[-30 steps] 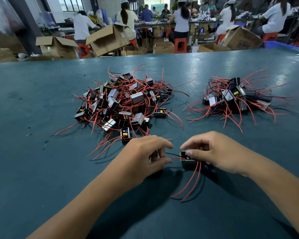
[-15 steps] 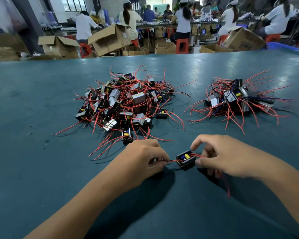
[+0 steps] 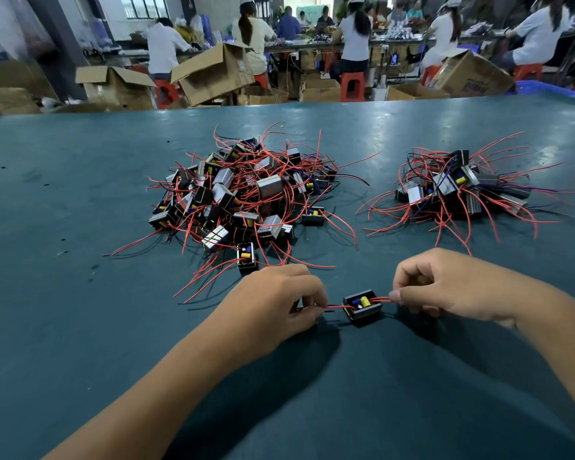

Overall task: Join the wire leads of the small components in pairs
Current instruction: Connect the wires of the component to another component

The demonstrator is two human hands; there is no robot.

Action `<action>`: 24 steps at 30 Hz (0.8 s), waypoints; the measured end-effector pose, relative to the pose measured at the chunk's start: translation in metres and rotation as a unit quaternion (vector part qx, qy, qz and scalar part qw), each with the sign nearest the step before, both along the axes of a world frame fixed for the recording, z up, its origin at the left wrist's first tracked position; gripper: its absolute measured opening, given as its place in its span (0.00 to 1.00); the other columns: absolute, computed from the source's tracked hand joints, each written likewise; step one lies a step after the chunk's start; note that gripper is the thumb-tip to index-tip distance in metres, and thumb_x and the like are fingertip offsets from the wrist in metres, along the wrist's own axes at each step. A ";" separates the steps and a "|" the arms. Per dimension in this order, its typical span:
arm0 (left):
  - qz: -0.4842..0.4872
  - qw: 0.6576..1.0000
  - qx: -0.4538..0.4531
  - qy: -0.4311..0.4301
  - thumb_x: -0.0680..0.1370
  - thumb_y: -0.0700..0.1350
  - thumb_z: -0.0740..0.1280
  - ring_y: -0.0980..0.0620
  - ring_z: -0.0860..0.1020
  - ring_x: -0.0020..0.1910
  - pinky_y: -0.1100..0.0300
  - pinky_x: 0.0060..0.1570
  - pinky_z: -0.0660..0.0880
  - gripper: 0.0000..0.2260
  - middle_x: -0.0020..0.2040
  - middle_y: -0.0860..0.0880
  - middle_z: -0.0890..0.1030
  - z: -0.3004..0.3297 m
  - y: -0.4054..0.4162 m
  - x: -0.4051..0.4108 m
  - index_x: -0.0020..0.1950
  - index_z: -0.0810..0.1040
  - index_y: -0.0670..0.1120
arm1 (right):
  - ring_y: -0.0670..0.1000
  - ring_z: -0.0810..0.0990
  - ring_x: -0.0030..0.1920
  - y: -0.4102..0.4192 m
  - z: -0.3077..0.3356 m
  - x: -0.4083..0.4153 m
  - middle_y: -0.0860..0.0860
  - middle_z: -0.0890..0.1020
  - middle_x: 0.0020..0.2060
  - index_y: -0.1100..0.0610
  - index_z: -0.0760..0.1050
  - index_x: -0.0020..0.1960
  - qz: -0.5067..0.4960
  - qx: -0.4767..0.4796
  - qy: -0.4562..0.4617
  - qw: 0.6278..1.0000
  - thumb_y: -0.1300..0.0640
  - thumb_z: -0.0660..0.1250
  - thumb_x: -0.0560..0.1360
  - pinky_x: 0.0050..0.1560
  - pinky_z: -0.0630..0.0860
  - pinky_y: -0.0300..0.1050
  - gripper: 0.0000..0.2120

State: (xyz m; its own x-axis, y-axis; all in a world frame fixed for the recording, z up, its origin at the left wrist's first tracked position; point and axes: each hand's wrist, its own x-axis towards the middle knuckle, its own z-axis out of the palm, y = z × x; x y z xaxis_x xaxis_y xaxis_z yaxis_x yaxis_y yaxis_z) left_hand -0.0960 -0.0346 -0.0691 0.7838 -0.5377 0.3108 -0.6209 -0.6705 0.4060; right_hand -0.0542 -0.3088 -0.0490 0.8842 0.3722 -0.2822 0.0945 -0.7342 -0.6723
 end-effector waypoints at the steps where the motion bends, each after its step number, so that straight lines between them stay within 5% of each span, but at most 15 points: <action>1: 0.002 1.000 0.001 -0.003 0.76 0.43 0.72 0.59 0.72 0.38 0.51 0.41 0.76 0.02 0.42 0.57 0.77 0.000 0.000 0.000 0.46 0.81 0.50 | 0.47 0.78 0.31 0.000 0.003 -0.001 0.49 0.83 0.33 0.53 0.79 0.40 0.001 -0.035 -0.034 0.999 0.51 0.74 0.72 0.35 0.75 0.43 0.07; 3: 0.006 1.000 0.006 -0.008 0.76 0.45 0.73 0.60 0.71 0.38 0.51 0.40 0.76 0.03 0.41 0.59 0.74 0.000 -0.001 0.000 0.46 0.79 0.51 | 0.42 0.80 0.40 0.006 0.009 -0.007 0.43 0.83 0.38 0.48 0.77 0.43 0.000 -0.092 -0.161 0.983 0.50 0.75 0.71 0.47 0.77 0.41 0.07; 6: 0.006 1.000 0.006 -0.019 0.76 0.47 0.73 0.59 0.70 0.38 0.51 0.40 0.76 0.05 0.40 0.60 0.72 0.000 -0.002 -0.001 0.46 0.78 0.51 | 0.40 0.80 0.50 0.038 0.011 -0.029 0.42 0.82 0.46 0.50 0.78 0.49 0.004 0.076 -0.330 0.941 0.60 0.72 0.74 0.53 0.74 0.31 0.08; 9: -0.002 1.000 0.001 -0.018 0.76 0.48 0.73 0.55 0.73 0.38 0.50 0.39 0.76 0.06 0.40 0.60 0.73 0.000 -0.002 -0.002 0.48 0.78 0.49 | 0.41 0.81 0.53 0.067 0.001 -0.045 0.44 0.82 0.50 0.54 0.79 0.53 0.035 0.194 -0.302 0.933 0.66 0.69 0.75 0.51 0.72 0.26 0.10; 15: 0.014 1.000 -0.019 -0.003 0.76 0.50 0.74 0.57 0.70 0.35 0.52 0.38 0.74 0.08 0.37 0.59 0.73 0.000 -0.002 0.001 0.44 0.77 0.50 | 0.38 0.78 0.57 0.058 -0.015 -0.033 0.39 0.81 0.53 0.48 0.76 0.54 0.065 0.124 -0.227 0.964 0.57 0.73 0.74 0.54 0.71 0.28 0.11; 20: 0.031 0.997 -0.072 -0.017 0.76 0.43 0.70 0.54 0.76 0.39 0.49 0.42 0.76 0.04 0.43 0.56 0.78 0.000 0.001 0.001 0.49 0.79 0.49 | 0.43 0.79 0.49 0.058 -0.020 -0.030 0.41 0.81 0.47 0.49 0.77 0.45 0.077 0.090 -0.264 0.957 0.57 0.71 0.75 0.51 0.73 0.37 0.05; 24: 0.045 0.994 -0.097 -0.031 0.76 0.38 0.72 0.55 0.76 0.38 0.54 0.42 0.76 0.07 0.44 0.57 0.80 -0.001 -0.001 0.002 0.50 0.80 0.49 | 0.41 0.79 0.50 0.059 -0.024 -0.033 0.40 0.82 0.46 0.50 0.77 0.51 0.061 0.104 -0.267 0.956 0.55 0.72 0.75 0.50 0.72 0.33 0.06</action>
